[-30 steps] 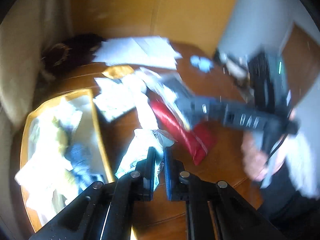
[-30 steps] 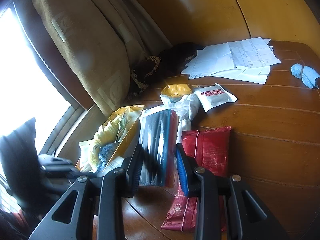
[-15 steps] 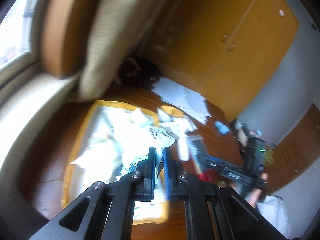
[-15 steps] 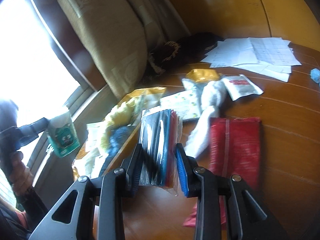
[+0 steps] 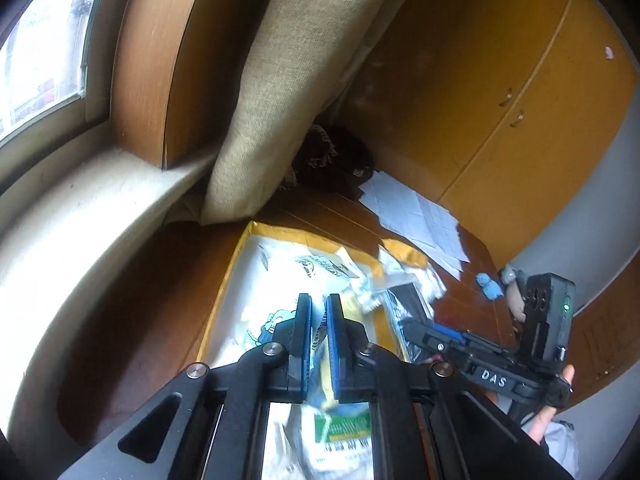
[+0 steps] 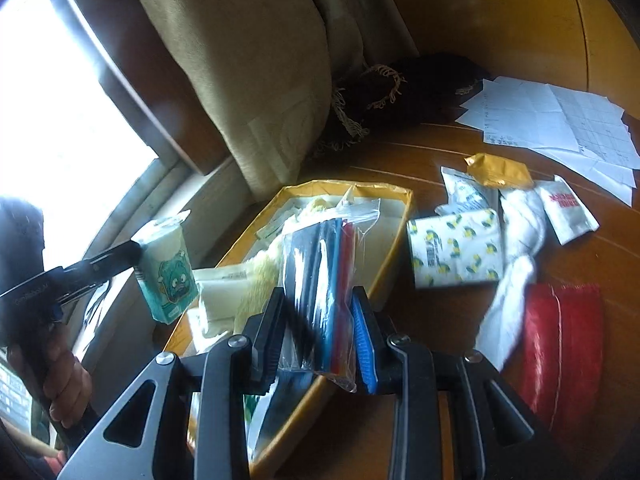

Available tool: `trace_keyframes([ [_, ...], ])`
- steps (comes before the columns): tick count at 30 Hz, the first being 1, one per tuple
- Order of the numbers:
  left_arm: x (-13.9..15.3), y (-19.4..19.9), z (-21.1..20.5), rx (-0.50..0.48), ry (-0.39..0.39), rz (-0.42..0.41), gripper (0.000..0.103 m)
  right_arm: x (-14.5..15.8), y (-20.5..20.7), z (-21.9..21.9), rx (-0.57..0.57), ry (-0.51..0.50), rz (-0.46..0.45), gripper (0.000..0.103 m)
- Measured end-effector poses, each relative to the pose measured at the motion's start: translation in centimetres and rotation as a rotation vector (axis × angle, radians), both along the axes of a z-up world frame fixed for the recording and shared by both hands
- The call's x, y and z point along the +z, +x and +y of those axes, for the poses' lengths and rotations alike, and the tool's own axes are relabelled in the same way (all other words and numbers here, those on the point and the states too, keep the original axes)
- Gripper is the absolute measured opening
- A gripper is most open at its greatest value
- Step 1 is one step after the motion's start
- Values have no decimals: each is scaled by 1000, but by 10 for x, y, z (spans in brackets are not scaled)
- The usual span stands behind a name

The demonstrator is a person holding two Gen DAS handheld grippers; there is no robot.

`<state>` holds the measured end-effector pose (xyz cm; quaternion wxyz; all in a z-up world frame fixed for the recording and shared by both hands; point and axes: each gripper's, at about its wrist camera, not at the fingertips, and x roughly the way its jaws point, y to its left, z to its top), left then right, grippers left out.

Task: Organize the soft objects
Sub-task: 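Carry the teal pack and pen bag over the tray with both grippers, then open both grippers to drop the teal pack and pen bag into the tray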

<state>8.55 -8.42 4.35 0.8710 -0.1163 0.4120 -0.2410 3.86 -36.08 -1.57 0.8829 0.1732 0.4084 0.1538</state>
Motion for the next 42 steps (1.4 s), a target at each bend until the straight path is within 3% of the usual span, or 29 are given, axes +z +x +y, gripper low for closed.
trace_keyframes([
  [5, -10, 34, -21, 4, 77, -12, 6, -5, 32, 14, -30, -51, 34, 31],
  [9, -34, 63, -40, -17, 109, 58, 5, -17, 45, 21, -45, -125, 61, 31],
  [14, -53, 80, -59, -16, 190, 57, 6, -25, 52, 22, -58, -142, 75, 31],
  [19, -66, 94, -60, 2, 167, 105, 7, -30, 55, 19, -54, -100, 82, 33],
  [22, -64, 99, -56, -14, 138, 117, 17, -29, 55, 16, -55, -65, 80, 36],
  [24, -59, 95, -51, -12, 90, 128, 48, -22, 48, 13, -50, -34, 62, 48],
  [26, -54, 88, -47, -38, 45, 123, 64, -11, 37, 10, -51, -13, 13, 55],
  [28, -48, 80, -46, -30, 58, 105, 64, 2, 28, 6, -38, -4, -36, 61],
  [34, -32, 39, -43, 1, 60, 49, 64, 20, -18, -26, -77, 49, -105, 62],
  [39, -21, -13, -63, -66, 18, 32, 64, 12, -59, -57, -136, 75, -98, 63],
  [42, -23, -36, -83, -123, -3, 84, 64, 8, -75, -72, -176, 82, -81, 63],
])
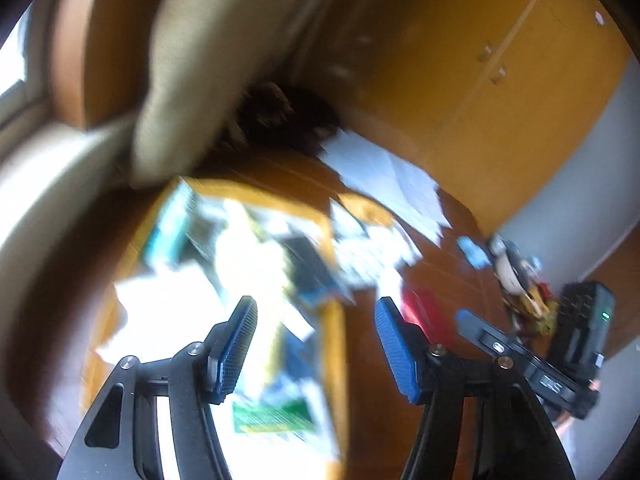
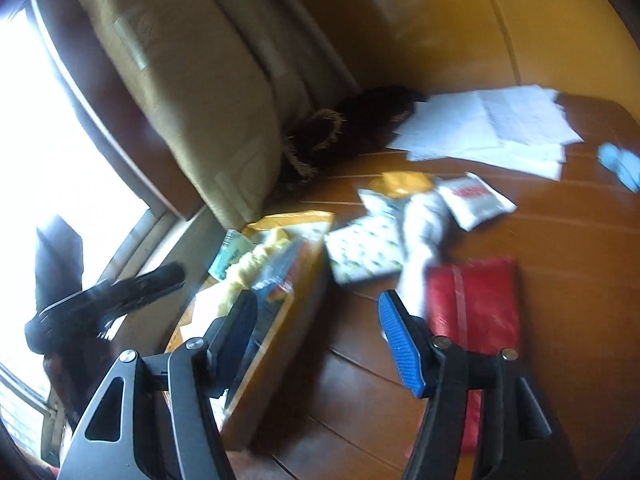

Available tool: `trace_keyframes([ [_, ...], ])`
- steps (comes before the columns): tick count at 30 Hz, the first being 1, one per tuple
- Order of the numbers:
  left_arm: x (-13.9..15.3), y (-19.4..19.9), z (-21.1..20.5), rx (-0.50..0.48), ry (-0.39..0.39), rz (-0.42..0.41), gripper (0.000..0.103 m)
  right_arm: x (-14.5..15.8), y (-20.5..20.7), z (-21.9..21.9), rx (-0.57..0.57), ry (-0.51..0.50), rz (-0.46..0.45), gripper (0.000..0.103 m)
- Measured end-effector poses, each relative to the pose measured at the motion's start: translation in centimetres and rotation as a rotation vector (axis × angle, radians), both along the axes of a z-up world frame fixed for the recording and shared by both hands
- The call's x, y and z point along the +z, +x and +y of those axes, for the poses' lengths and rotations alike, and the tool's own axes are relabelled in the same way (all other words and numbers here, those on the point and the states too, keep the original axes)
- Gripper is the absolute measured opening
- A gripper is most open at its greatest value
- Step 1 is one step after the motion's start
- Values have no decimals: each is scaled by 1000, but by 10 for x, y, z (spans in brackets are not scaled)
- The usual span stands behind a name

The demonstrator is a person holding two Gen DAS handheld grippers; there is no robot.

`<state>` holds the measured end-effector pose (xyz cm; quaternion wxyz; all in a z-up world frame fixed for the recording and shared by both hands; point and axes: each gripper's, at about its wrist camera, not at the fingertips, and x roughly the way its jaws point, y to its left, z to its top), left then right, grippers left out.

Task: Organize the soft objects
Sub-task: 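Open both grippers to drop the teal pack and pen bag into the tray, then move both open grippers back over the table items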

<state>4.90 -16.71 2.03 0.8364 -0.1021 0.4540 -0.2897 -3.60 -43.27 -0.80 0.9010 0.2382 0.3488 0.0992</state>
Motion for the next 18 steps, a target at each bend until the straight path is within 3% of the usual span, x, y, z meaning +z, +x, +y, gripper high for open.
trace_keyframes([
  [4, 3, -24, -29, -74, 19, -12, 64, -4, -18, -19, -19, 45, 17, 63],
  [9, 6, -44, -50, -95, 33, -16, 64, -3, -39, -39, -44, 55, 20, 65],
  [18, 6, -42, -79, -108, 87, -13, 64, 2, -53, -67, -79, 73, 7, 66],
])
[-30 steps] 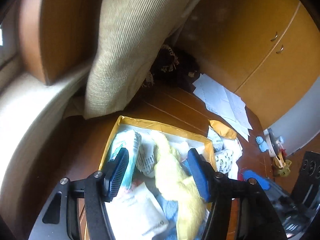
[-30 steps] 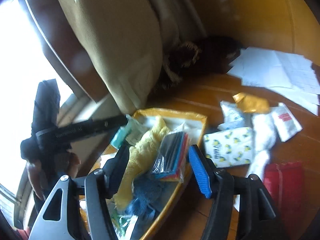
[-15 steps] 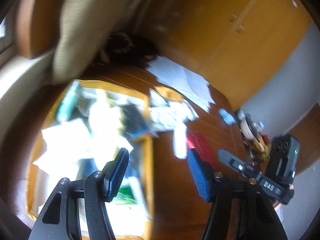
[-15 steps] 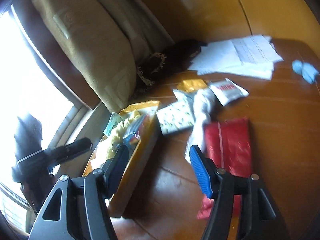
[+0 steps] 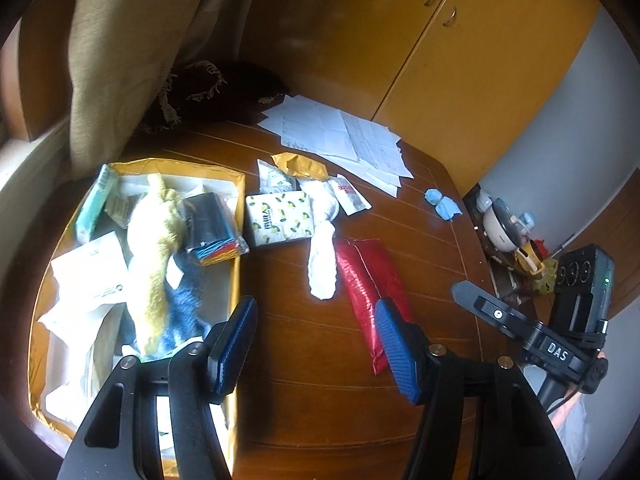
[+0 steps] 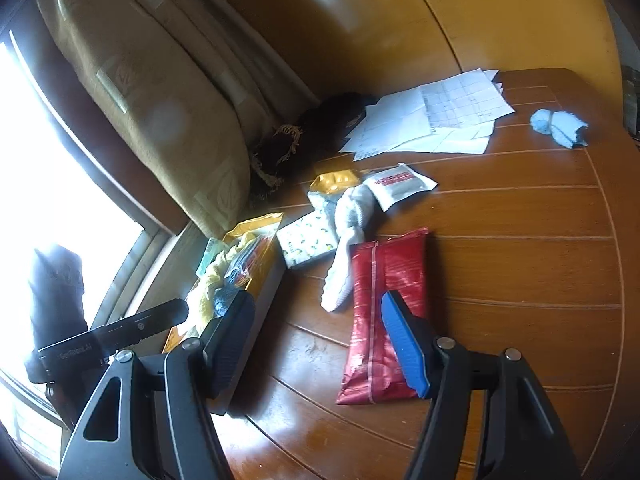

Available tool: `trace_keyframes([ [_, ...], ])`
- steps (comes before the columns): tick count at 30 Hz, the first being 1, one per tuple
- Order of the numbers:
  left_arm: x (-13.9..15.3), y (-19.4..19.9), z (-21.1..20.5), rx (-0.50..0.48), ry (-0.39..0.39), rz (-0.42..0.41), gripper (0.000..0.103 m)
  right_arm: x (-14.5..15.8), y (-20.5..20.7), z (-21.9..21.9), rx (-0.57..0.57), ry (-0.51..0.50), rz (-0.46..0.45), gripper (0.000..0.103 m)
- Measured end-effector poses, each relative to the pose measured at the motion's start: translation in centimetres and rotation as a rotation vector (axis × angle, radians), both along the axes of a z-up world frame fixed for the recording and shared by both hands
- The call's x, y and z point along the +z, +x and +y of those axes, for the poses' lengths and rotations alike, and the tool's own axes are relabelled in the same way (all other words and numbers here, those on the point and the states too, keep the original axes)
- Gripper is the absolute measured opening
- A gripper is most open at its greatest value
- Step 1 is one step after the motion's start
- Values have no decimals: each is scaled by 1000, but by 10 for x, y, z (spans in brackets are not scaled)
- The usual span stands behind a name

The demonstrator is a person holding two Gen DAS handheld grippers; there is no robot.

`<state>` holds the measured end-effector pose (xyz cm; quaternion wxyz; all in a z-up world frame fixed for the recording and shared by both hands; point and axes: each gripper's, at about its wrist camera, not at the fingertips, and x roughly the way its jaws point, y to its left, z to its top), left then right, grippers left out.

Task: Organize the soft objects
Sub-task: 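Move both open grippers back over the table items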

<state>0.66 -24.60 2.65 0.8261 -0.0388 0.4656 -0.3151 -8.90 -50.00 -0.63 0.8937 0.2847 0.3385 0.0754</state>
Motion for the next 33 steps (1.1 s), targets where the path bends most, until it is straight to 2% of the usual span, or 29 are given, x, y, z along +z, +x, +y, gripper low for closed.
trace_keyframes([
  [9, -8, 25, -34, -55, 78, 4, 64, -11, 16, -15, 4, 11, 18, 66],
  [15, -42, 34, -64, -157, 175, 62, 64, -29, 32, -26, -5, 35, 42, 66],
  [19, -59, 42, -73, -128, 261, 46, 64, -37, 35, -32, 2, 59, 49, 66],
  [22, -72, 51, -72, -102, 318, 66, 64, -40, 34, -34, -3, 65, 50, 66],
  [24, -75, 52, -69, -127, 307, 74, 64, -41, 34, -35, -1, 67, 52, 66],
  [28, -74, 51, -59, -87, 317, 62, 64, -39, 33, -36, 0, 74, 47, 66],
  [31, -77, 50, -57, -73, 352, 45, 64, -40, 33, -35, 7, 80, 52, 66],
  [33, -73, 48, -61, -88, 344, 43, 64, -40, 33, -34, 3, 81, 51, 66],
])
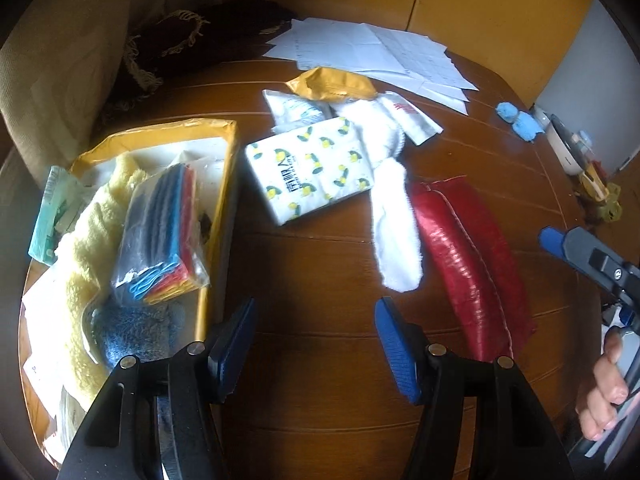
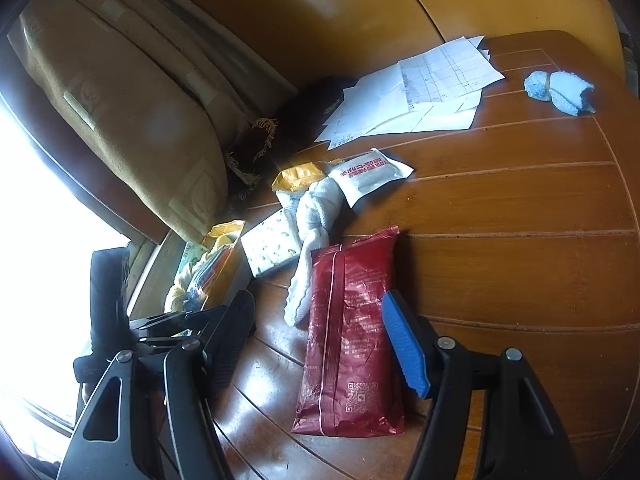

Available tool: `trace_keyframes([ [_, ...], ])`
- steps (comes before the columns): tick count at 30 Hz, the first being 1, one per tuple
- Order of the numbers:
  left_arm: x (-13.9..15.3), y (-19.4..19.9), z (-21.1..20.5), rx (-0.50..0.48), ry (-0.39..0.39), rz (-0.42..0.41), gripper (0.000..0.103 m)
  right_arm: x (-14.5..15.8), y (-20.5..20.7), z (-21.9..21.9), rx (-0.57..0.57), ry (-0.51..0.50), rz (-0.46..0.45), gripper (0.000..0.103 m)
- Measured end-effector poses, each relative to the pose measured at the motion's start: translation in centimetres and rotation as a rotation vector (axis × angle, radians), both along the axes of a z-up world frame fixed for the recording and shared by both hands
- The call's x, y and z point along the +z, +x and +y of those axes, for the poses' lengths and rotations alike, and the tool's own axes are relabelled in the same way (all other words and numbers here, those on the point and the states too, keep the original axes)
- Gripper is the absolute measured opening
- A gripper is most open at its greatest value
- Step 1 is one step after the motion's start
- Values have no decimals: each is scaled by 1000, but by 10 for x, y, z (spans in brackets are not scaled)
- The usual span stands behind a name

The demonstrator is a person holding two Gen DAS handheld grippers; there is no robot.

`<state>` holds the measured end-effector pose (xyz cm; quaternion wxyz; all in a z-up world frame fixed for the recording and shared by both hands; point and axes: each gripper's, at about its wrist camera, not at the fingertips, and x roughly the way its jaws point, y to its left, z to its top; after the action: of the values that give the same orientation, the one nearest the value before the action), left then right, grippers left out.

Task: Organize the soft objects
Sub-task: 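Move both open grippers back over the table items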

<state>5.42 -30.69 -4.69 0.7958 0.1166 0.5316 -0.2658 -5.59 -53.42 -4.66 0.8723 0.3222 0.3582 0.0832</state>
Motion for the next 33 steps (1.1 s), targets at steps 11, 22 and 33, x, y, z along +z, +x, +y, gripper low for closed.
trace_keyframes([
  [11, 31, 23, -49, -212, 107, -258, 64, -1, -1, 2, 6, -1, 2, 66],
  [22, 7, 65, -73, -347, 189, -274, 73, -9, 2, 0, 4, 12, 23, 66],
  [33, -19, 43, -72, -413, 285, -167, 73, -10, 3, 4, 14, 8, 25, 66],
])
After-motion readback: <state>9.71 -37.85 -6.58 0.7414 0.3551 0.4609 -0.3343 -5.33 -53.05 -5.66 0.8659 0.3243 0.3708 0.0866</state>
